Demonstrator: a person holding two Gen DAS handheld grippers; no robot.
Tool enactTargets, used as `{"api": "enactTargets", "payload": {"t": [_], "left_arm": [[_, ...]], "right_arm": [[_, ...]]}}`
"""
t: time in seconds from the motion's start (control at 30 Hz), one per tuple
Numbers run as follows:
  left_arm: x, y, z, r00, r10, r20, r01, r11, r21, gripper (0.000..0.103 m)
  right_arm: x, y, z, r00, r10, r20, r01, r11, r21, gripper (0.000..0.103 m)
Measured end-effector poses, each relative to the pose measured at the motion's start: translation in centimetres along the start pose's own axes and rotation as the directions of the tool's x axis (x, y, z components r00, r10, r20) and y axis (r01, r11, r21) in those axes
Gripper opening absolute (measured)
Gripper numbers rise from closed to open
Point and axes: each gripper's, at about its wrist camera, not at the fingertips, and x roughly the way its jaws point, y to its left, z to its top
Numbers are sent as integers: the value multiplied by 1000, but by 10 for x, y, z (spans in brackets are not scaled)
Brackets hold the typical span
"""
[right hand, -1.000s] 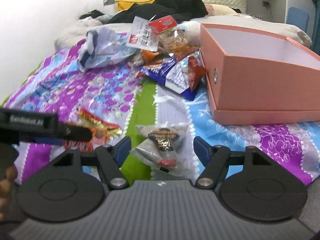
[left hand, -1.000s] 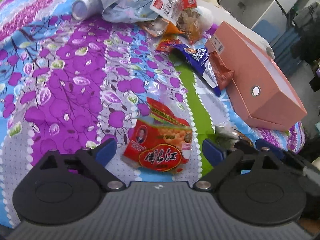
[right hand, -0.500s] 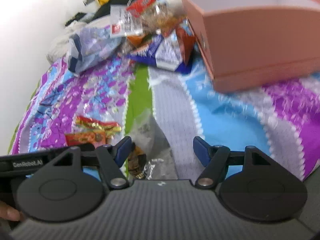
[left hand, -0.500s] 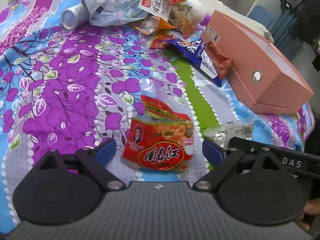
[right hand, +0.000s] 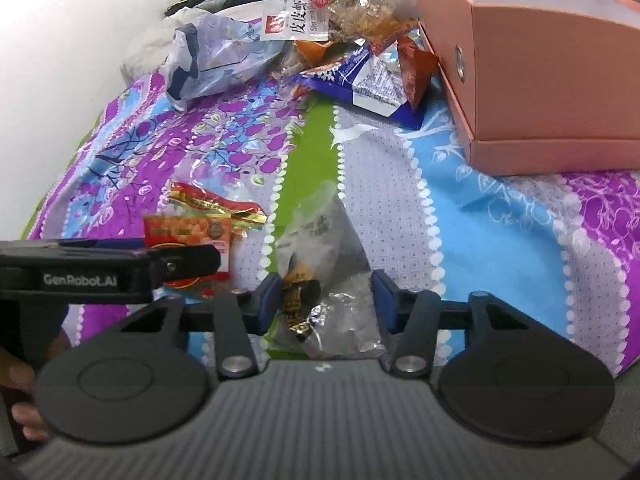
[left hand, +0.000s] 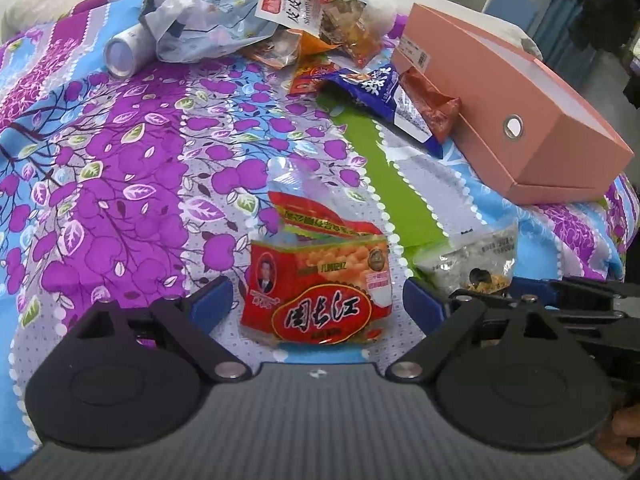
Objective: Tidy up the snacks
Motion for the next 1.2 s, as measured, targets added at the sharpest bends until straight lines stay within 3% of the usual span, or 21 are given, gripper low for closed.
{"api": "enactTargets", "payload": {"t": [0.27,0.43,0.5,0.63,0.9,1.2], "left_arm": [[15,-18,7,998,62,11,-63,996,68,94],[27,-33,8,991,129,29,-132,983,126,83],[27,-34,10,991,126,35,-129,984,122,74],[24,-33,14,991,127,33,-130,986,106,67],[1,-25,24,994,91,63,-91,996,4,67],[-38,-29,63,988,38,151,-32,999,-35,67]], "right_arm": [[-9,-6,5,997,-67,26,67,998,-20,46],[-6,-8,5,994,-102,35,104,994,-39,46],[-5,-10,6,995,-98,32,99,995,-26,46],[-7,-11,12,992,-115,47,116,993,-22,46],[-17,-14,31,988,-116,104,117,993,-7,46],[-38,-4,65,978,-81,193,88,996,-28,46]]}}
